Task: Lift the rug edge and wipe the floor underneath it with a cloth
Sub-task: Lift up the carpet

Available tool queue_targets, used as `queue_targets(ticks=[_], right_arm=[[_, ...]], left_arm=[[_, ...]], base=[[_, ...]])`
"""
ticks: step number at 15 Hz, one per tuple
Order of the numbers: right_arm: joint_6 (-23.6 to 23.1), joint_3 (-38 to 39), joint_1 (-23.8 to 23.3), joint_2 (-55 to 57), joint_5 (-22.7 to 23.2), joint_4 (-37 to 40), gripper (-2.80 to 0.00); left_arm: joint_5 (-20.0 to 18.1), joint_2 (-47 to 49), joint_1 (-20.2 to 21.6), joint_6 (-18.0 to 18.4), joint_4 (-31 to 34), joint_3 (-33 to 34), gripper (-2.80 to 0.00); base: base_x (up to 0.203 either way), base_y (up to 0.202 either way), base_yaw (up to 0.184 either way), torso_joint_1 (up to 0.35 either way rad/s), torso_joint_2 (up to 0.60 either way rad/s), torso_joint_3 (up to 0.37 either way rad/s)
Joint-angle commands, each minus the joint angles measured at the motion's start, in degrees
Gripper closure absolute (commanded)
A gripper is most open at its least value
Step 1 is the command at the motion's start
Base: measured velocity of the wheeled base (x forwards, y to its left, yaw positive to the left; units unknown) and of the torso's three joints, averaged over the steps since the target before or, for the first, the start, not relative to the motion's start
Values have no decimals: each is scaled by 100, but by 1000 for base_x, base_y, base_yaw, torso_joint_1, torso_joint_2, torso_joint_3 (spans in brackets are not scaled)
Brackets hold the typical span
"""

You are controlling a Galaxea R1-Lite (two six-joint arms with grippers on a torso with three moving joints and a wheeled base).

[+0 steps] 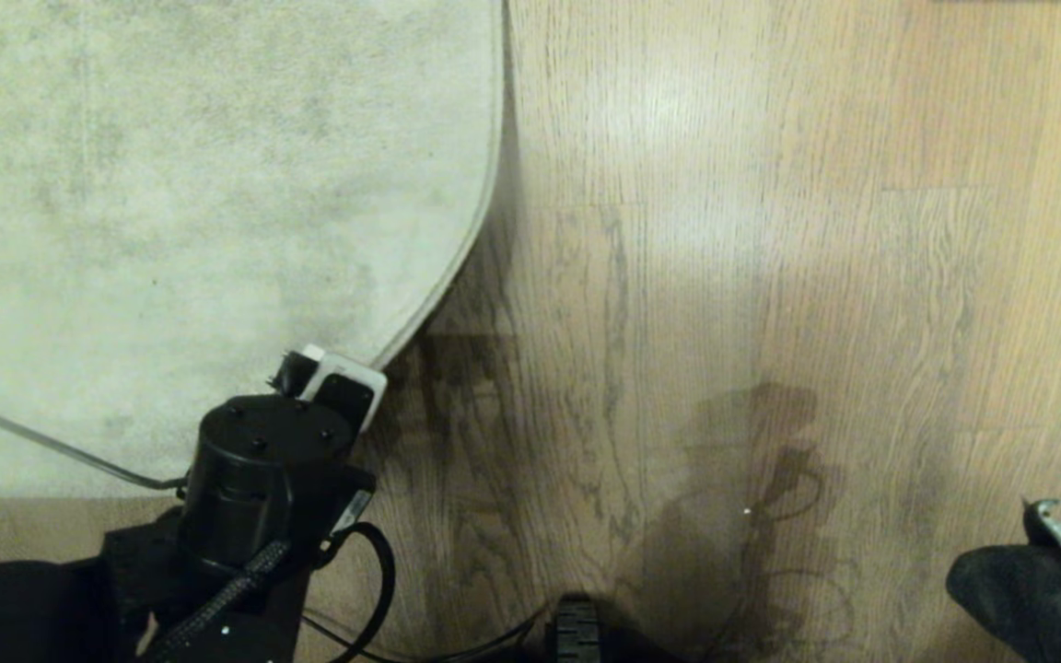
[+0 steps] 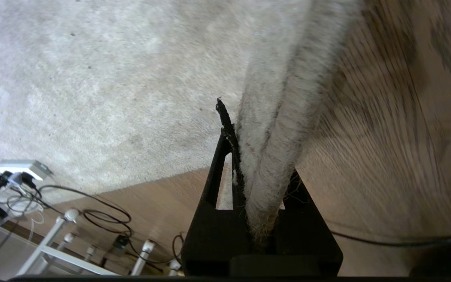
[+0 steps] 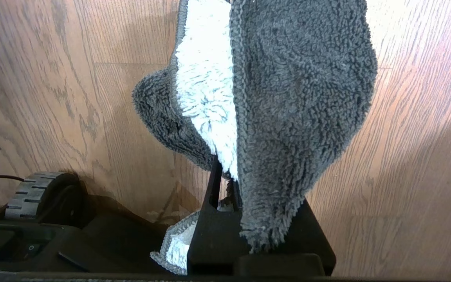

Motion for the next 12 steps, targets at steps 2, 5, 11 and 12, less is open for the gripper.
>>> queue_targets(ticks=[2, 5, 11, 12], right_arm=[[-6, 0, 1, 7, 4, -3, 0], [-6, 0, 1, 7, 4, 2, 0], [-6, 0, 1, 7, 4, 2, 0], [-6, 0, 1, 7, 4, -4, 0]], left_arm=[[30, -200, 153, 25, 34, -167, 0], [17, -638, 330, 49, 512, -350, 0], [-1034, -1719, 1386, 727, 1824, -1055, 0], [-1195, -1793, 1610, 912, 1808, -1100, 0]], base=[[0, 0, 0, 0, 0, 0], [0, 0, 0, 0, 0, 0], [0, 0, 0, 0, 0, 0], [0, 0, 0, 0, 0, 0]])
